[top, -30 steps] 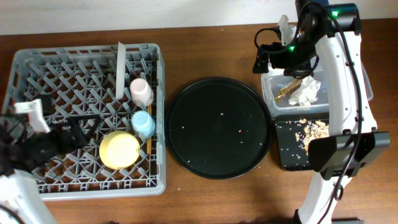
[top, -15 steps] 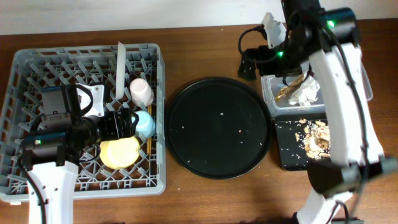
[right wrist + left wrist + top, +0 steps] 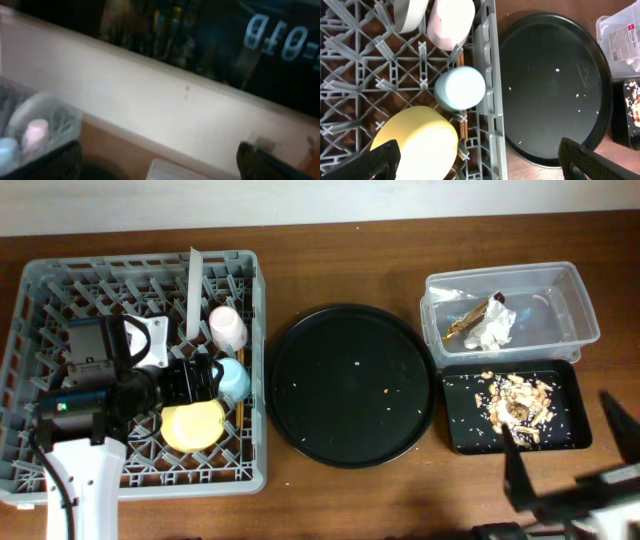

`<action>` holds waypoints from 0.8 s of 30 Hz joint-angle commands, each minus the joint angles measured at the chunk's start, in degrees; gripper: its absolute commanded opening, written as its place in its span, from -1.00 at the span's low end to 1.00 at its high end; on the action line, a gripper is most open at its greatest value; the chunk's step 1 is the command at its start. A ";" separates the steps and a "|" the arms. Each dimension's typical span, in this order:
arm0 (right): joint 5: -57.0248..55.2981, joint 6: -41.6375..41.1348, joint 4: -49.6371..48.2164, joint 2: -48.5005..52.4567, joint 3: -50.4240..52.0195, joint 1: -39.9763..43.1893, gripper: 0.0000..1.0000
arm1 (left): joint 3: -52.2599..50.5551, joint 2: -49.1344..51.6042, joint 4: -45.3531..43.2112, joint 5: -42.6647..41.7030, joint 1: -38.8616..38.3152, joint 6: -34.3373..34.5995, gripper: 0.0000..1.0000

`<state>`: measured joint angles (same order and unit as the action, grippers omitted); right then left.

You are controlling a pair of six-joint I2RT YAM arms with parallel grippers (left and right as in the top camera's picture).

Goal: Sort waste into correct bins and load items into the dishwasher rack

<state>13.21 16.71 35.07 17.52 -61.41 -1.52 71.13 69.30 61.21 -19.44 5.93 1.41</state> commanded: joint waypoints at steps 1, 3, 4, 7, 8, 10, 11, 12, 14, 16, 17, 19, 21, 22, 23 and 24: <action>10.88 0.39 -24.72 -11.89 26.93 3.15 0.97 | 0.26 -0.13 -0.28 0.42 -0.15 0.52 0.99; 11.19 -3.45 -41.57 -17.42 42.56 3.15 0.97 | 0.26 -0.13 -0.28 0.42 -0.15 0.55 0.99; 9.14 -6.73 -46.40 -17.33 47.54 3.08 0.97 | 0.26 -0.13 -0.28 0.42 -0.15 0.52 0.99; -0.92 -14.71 -47.80 -17.33 55.45 2.93 0.97 | 0.26 -0.13 -0.28 0.42 -0.15 0.55 0.99; -2.38 -14.67 -47.78 -17.33 57.09 2.51 0.97 | 0.26 -0.13 -0.28 0.42 -0.15 0.52 0.99; -4.79 -14.69 -47.34 -17.33 60.94 0.85 0.97 | 0.26 -0.13 -0.28 0.39 -0.15 0.55 0.99; -6.49 -14.67 -42.66 -17.33 61.09 0.02 0.97 | 0.26 -0.13 -0.28 0.42 -0.15 0.55 0.99; -6.38 -14.67 -40.06 -17.33 61.09 -0.02 0.97 | 0.26 -0.13 -0.28 0.42 -0.15 0.55 0.99; -6.40 -14.67 -31.56 -17.33 61.09 -0.02 0.97 | 0.26 -0.13 -0.28 0.42 -0.15 0.52 0.99; -6.40 -14.67 -31.21 -17.33 61.09 0.04 0.97 | 0.26 -0.13 -0.28 0.42 -0.15 0.52 0.99; -6.40 -14.67 -31.19 -17.33 61.09 0.02 0.97 | 0.26 -0.13 -0.28 0.42 -0.15 0.52 0.99; -6.40 -14.67 -31.19 -17.33 61.09 0.02 0.97 | 0.26 -0.13 -0.28 0.42 -0.15 0.55 0.99; -6.40 -14.67 -31.19 -17.33 61.09 0.02 0.97 | 0.26 -0.13 -0.28 0.42 -0.15 0.52 0.99; -6.40 -14.67 -31.19 -17.33 61.09 0.02 0.97 | 0.26 -0.13 -0.28 0.42 -0.15 0.55 0.99; -6.40 -14.67 -31.19 -17.33 61.09 0.02 0.97 | 0.26 -0.13 -0.28 0.42 -0.15 0.55 0.99; -6.40 -14.67 -31.19 -17.33 61.09 0.02 0.97 | 0.26 -0.13 -0.28 0.42 -0.15 0.52 0.99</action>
<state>7.49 2.72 3.46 0.62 -0.60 -1.17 71.16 69.45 60.99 -19.40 5.93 1.41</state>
